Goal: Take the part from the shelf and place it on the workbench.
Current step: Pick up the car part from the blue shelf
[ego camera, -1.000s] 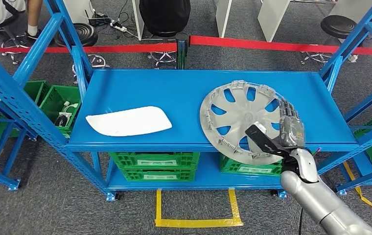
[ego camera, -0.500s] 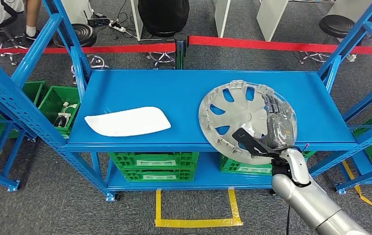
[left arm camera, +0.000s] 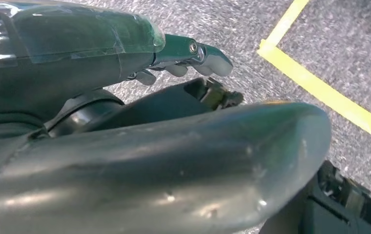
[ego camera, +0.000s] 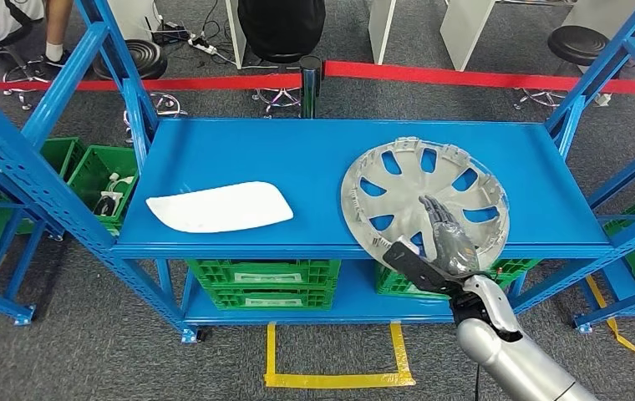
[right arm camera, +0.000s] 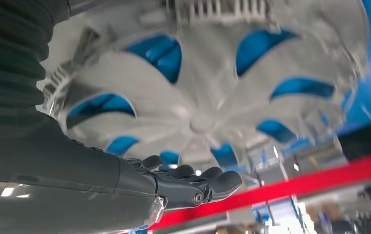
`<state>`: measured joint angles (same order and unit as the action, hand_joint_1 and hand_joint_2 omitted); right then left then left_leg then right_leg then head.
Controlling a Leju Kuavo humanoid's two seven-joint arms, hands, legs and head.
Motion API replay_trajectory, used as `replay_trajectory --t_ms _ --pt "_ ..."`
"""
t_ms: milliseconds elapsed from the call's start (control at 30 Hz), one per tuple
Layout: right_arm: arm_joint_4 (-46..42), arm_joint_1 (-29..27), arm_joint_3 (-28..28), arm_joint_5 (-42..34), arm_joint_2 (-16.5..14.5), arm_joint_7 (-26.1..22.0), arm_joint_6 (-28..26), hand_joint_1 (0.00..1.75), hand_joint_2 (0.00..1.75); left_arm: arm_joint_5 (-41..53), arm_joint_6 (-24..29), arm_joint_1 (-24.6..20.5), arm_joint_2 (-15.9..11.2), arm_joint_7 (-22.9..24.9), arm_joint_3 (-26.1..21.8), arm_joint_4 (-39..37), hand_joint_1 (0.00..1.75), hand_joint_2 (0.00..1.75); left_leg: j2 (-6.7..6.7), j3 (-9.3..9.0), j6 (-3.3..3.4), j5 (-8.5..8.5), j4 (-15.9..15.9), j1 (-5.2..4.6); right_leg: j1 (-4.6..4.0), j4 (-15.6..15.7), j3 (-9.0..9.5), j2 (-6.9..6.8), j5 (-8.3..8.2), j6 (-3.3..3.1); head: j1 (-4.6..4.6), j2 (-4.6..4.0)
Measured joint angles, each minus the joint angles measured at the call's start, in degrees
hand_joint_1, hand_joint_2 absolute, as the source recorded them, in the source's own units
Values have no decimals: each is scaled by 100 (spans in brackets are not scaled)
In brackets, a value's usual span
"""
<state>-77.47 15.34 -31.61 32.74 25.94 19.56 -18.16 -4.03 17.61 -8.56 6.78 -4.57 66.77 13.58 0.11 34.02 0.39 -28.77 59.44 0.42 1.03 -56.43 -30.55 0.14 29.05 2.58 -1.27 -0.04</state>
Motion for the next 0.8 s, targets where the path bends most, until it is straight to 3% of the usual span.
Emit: replay_trajectory --t_ms 367,800 --pt "381 80 -205 -166 2 185 414 0 175 13 46 17 96 -33 -5 -1 0 0 -4 1 0 0 0 0 0 0 1 -6 3 3 -3 0" --pt "784 195 -404 -570 85 61 410 0 175 -193 -102 40 112 83 -13 -23 0 0 -18 -7 0 0 -1 2 0 4 9 -7 5 1 -1 0"
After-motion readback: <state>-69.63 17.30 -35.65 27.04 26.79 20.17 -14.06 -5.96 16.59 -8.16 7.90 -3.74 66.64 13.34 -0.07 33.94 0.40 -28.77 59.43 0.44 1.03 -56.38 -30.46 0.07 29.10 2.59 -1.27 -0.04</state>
